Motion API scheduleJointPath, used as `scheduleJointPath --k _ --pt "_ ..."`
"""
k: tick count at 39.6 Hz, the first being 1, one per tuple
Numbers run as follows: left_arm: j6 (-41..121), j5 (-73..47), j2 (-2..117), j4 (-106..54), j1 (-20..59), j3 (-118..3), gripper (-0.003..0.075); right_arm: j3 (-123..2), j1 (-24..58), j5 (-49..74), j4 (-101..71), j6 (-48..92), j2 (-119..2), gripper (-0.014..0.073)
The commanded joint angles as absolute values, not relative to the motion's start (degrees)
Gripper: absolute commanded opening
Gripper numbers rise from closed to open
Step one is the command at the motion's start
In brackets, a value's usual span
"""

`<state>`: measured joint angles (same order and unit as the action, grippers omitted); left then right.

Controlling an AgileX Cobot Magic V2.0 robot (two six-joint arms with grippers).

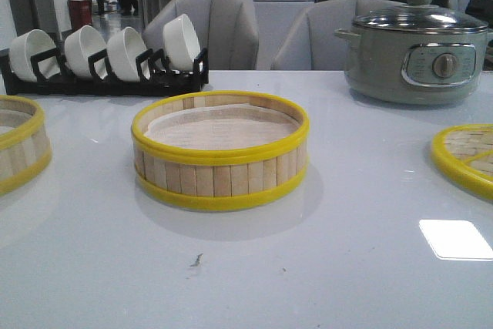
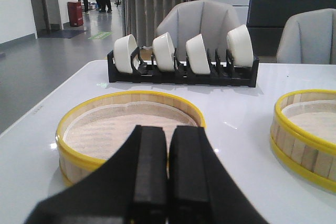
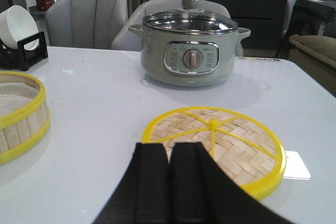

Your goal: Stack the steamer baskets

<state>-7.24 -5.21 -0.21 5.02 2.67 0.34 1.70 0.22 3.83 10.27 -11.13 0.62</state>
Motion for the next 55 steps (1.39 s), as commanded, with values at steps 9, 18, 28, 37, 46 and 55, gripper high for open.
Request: scheduleJointPath --k 9,18,28,37,46,55 --pt "-7.53 -10.46 1.42 0.8 3.74 -9.24 0.0083 0.86 -0.2 -1.05 10.78 -10.49 1.8 0.0036" --pt "-7.53 -20.49 13.64 3.07 3.74 -30.34 0.0083 0.86 -0.2 -1.05 10.78 -10.49 1.8 0.0036" --pt "-6.81 -24.24 30.12 3.2 3.74 -48.49 0.0083 0.86 -0.2 -1.05 10.78 -10.49 1.8 0.0036" --pt "-6.68 -25.19 40.08 3.21 6.91 -51.67 0.0083 0.86 -0.2 -1.05 10.78 -10.49 1.8 0.0036" --pt "-6.54 -21.23 47.47 3.68 9.51 -51.67 0.0083 0.86 -0.2 -1.05 10.78 -10.49 1.8 0.0036" --pt "-6.54 -20.87 50.44 3.2 9.51 -51.67 0.0083 0.86 -0.2 -1.05 10.78 -10.49 1.8 0.0036"
